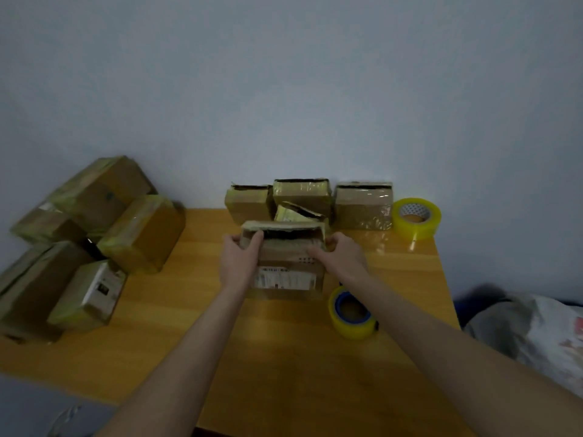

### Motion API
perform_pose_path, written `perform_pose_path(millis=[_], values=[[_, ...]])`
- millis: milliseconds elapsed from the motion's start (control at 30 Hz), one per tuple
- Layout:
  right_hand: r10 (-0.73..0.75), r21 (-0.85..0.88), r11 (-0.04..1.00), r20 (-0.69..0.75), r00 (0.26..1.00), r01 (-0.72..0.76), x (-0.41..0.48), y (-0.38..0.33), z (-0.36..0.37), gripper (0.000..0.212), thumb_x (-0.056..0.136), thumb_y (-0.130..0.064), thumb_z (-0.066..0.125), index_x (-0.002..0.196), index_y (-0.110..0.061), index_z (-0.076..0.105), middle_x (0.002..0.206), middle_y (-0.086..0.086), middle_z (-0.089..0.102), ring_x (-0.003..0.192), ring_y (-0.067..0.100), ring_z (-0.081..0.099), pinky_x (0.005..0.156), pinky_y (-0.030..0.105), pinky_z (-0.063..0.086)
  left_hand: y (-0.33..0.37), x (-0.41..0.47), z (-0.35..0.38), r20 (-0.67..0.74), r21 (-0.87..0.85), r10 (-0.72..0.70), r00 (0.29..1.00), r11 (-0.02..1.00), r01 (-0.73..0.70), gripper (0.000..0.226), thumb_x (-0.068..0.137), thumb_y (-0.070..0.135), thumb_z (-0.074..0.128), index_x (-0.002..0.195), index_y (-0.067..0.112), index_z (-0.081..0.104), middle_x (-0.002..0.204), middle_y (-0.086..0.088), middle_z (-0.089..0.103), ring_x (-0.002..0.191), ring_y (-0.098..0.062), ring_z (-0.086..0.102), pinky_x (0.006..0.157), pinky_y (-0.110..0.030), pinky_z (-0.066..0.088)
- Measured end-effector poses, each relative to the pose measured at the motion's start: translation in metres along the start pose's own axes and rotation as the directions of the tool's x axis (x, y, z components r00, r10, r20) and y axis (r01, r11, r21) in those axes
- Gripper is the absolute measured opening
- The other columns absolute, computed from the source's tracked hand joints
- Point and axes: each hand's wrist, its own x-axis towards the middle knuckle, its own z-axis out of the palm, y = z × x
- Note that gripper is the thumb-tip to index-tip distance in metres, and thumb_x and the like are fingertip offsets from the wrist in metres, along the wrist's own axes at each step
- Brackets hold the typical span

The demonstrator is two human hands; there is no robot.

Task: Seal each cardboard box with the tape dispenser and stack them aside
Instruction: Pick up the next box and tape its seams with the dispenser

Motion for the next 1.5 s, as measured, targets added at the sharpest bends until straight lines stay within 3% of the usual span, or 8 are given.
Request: perform_pose_path(millis=[200,467,700,833,967,1133,1267,1500], values=[[0.168,-0.243,0.959,0.076,0.983,-0.145,-0.02,0.01,0.044,0.059,0.085,-0.057,0.062,0.125,-0.016,0.049,0.107,0.001,0.06,0.092,0.019,0.06,0.065,0.031,0.047,-0.063,-0.002,-0.006,0.193,0.159,-0.059,0.979,0.987,0.028,0.074,0.088,0.064,0.046,0.147,0.024,0.029,0.142,-0.006,0.047,0.122,-0.028,0.051,0.088,-0.038,0.046],[0.214,-0.303,0.931,-0.004,0.977,-0.205,-0.035,0.016,0.048,0.042,0.085,-0.059,0.061,0.097,-0.023,0.044,0.07,-0.005,0.055,0.059,0.01,0.05,0.047,0.026,0.032,-0.084,0.002,-0.011,0.301,0.077,0.039,0.953,0.995,-0.065,0.049,0.093,0.046,0.054,0.136,0.026,0.042,0.124,-0.003,0.057,0.093,-0.017,0.057,0.074,-0.036,0.052],[0.231,-0.319,0.918,-0.054,0.971,-0.236,-0.036,0.021,0.039,0.046,0.092,-0.064,0.044,0.07,-0.023,0.041,0.062,-0.004,0.048,0.055,0.014,0.047,0.048,0.028,0.032,-0.08,-0.005,-0.007,0.378,0.097,0.105,0.92,0.984,-0.152,0.056,0.094,0.038,0.055,0.144,0.025,0.035,0.135,-0.008,0.047,0.113,-0.024,0.053,0.091,-0.038,0.05],[0.237,-0.395,0.885,-0.073,0.969,-0.246,-0.033,0.02,0.045,0.041,0.093,-0.06,0.045,0.072,-0.025,0.04,0.068,-0.002,0.054,0.06,0.015,0.052,0.046,0.028,0.034,-0.079,-0.01,-0.014,0.491,0.351,0.474,0.731,0.66,-0.664,0.059,0.098,0.041,0.043,0.151,0.032,0.019,0.157,-0.001,0.02,0.142,-0.023,0.022,0.112,-0.037,0.029],[0.241,-0.362,0.903,-0.025,0.97,-0.234,-0.028,0.025,0.043,0.04,0.09,-0.062,0.047,0.072,-0.027,0.04,0.071,-0.003,0.055,0.065,0.016,0.054,0.05,0.028,0.036,-0.091,-0.019,-0.012,0.728,0.376,0.387,0.566,0.465,-0.801,0.07,0.087,0.071,0.025,0.142,0.044,-0.008,0.154,0.013,-0.02,0.14,-0.017,-0.027,0.118,-0.042,-0.001],[0.284,-0.096,0.953,-0.049,0.958,-0.287,-0.022,0.051,0.011,0.053,0.084,-0.07,0.051,0.086,-0.017,0.058,0.076,-0.001,0.06,0.069,0.016,0.057,0.063,0.034,0.045,-0.097,-0.012,-0.018,0.724,0.348,0.368,0.584,0.536,-0.769,0.07,0.09,0.058,0.047,0.142,0.045,0.001,0.155,0.004,-0.021,0.141,-0.013,-0.021,0.117,-0.042,0.024],[0.423,-0.359,0.825,-0.121,0.898,-0.437,-0.02,0.086,-0.012,0.069,0.081,-0.063,0.063,0.128,-0.013,0.051,0.121,0.008,0.058,0.101,0.024,0.06,0.065,0.031,0.043,-0.098,-0.009,-0.019,0.695,0.291,0.423,0.581,0.573,-0.766,0.083,0.087,0.053,0.057,0.152,0.025,0.012,0.155,0.008,-0.012,0.145,-0.013,-0.008,0.118,-0.036,0.02],[0.574,-0.286,0.792,0.051,0.817,-0.539,-0.007,0.122,0.004,0.03,0.087,-0.033,0.07,0.079,-0.015,0.048,0.066,0.006,0.051,0.056,0.019,0.049,0.054,0.032,0.038,-0.095,0.004,-0.031,0.674,0.271,0.38,0.633,0.67,-0.691,0.076,0.075,0.057,0.069,0.142,0.038,0.038,0.16,0.001,-0.005,0.146,-0.023,0.013,0.113,-0.042,0.034]])
